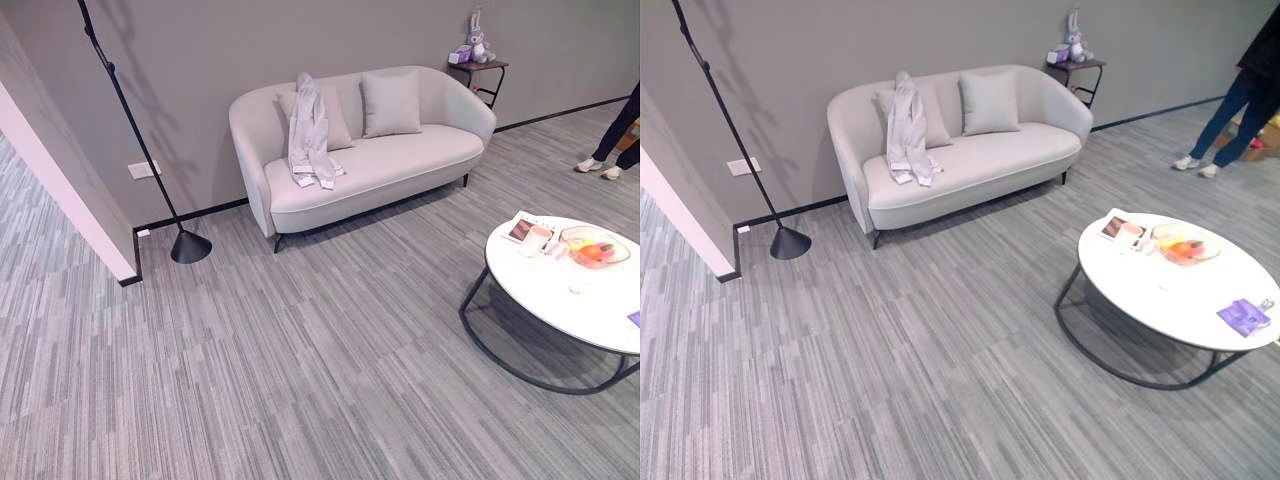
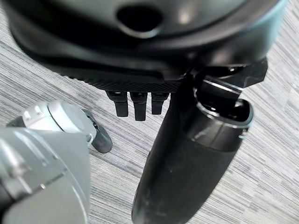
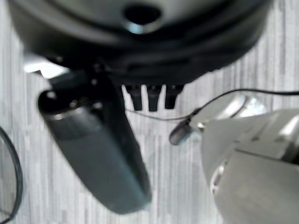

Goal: Hang the clothes on the sofa on the clothes rack.

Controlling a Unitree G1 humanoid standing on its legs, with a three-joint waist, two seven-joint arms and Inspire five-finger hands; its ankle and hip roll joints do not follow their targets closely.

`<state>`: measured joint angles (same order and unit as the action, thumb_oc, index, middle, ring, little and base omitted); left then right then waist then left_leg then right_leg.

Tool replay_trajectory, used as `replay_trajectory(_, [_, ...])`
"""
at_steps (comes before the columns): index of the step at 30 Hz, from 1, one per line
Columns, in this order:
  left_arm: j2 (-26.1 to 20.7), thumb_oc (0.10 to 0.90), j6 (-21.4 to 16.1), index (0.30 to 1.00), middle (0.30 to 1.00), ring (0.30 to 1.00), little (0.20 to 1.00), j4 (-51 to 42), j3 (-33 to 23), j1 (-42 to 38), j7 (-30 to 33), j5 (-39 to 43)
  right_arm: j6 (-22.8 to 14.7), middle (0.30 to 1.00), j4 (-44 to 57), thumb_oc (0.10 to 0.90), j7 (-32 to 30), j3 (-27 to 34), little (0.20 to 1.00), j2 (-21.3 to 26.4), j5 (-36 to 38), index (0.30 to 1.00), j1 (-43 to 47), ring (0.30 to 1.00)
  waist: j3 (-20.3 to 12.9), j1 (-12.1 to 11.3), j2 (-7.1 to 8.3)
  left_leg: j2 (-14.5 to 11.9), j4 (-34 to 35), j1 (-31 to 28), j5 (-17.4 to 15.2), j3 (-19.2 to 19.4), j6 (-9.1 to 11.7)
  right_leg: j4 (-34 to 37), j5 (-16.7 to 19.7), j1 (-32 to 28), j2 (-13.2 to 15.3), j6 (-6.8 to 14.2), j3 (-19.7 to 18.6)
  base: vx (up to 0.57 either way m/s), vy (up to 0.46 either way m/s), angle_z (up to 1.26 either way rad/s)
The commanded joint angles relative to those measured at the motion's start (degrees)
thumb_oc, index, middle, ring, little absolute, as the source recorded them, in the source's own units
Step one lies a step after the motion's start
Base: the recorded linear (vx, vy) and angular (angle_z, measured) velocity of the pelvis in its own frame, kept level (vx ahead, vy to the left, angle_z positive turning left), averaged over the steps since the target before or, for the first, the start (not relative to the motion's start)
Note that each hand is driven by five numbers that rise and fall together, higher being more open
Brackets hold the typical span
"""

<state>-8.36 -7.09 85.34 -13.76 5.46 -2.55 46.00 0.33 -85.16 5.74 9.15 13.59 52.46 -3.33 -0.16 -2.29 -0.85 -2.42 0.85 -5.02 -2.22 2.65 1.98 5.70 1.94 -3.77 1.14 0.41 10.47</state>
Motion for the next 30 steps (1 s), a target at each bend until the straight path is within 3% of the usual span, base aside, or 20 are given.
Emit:
replay_trajectory(1, [-2.6, 0.800, -1.2, 0.900, 0.900, 0.900, 0.900, 3.7, -2.1, -2.1, 0.5, 0.2, -0.7, 0.900, -4.5, 0.800, -0.4, -0.4, 0.900, -1.7, -1.1, 0.900, 3.3, 0.900, -1.8, -0.6, 2.63, 1.9, 3.4, 2.0, 1.5, -0.7, 0.8, -0.7, -5.5, -2.0, 2.3, 3.5, 1.7, 0.00, 0.000, 0.00])
replay_trajectory(8, [-1.5, 0.800, -1.4, 0.900, 0.900, 0.900, 0.900, 0.4, 5.0, -4.4, -1.3, -2.6, -1.1, 0.900, -3.3, 0.800, -0.1, -3.9, 0.900, -1.7, -4.1, 0.900, 4.0, 0.900, -1.7, -0.1, 2.85, 1.8, 3.3, 2.1, 1.4, -0.8, 0.8, -0.7, -5.3, -1.9, 2.2, 3.4, 1.4, 0.00, 0.000, 0.00])
replay_trajectory(24, [-1.4, 0.800, -2.3, 0.900, 0.900, 0.900, 0.900, -0.4, 8.0, -5.3, -1.6, -5.8, -0.8, 0.900, -2.2, 0.800, 1.3, -6.4, 0.900, -2.9, -7.7, 0.900, 2.2, 0.900, -2.1, 0.5, 3.51, 3.3, 2.6, 1.5, -0.8, -0.7, -1.1, -1.5, -5.1, -2.1, 3.4, 4.4, 0.5, 0.00, 0.042, -0.03])
replay_trajectory(26, [-1.8, 0.800, -2.3, 0.900, 0.900, 0.900, 0.900, -0.6, 8.7, -5.6, -1.6, -6.4, -0.9, 0.900, -1.5, 0.800, 1.4, -6.8, 0.900, -3.2, -7.8, 0.900, 2.4, 0.900, -0.9, 0.6, 3.52, 3.6, 1.6, 2.0, -1.1, -0.9, -1.8, -6.9, -6.5, 0.1, 3.7, 4.2, 0.7, -0.07, 0.145, -0.03])
replay_trajectory(28, [-2.1, 0.800, -2.3, 0.900, 0.900, 0.900, 0.900, -0.7, 10.3, -6.1, -1.8, -8.4, -1.3, 0.900, -0.2, 0.800, 1.6, -7.7, 0.900, -3.6, -8.9, 0.900, 3.1, 0.900, 1.4, 0.8, 2.89, 3.7, 0.8, 2.2, -1.6, -0.6, -2.9, -14.8, -7.7, 4.2, 4.2, 5.6, 1.4, -0.09, 0.195, -0.15])
replay_trajectory(29, [-1.9, 0.800, -2.3, 0.900, 0.900, 0.900, 0.900, -0.6, 11.5, -5.9, -1.8, -10.5, -1.2, 0.900, 0.4, 0.800, 2.0, -8.6, 0.900, -4.3, -10.2, 0.900, 3.0, 0.900, 2.8, 0.9, 1.91, 3.6, 0.9, 1.1, -2.1, -0.1, -3.7, -23.2, -7.2, 7.8, 5.6, 7.9, 3.0, 0.01, 0.257, -0.24])
replay_trajectory(30, [-2.1, 0.800, -2.1, 0.900, 0.900, 0.900, 0.900, -0.4, 12.0, -5.7, -1.9, -11.8, -0.9, 0.900, 0.6, 0.800, 2.6, -9.0, 0.900, -4.6, -10.7, 0.900, 2.8, 0.900, 4.4, 1.4, 1.34, 3.6, 1.8, -0.7, -2.2, 0.3, -4.4, -31.6, -3.9, 11.6, 7.3, 10.0, 3.7, 0.04, 0.261, -0.27])
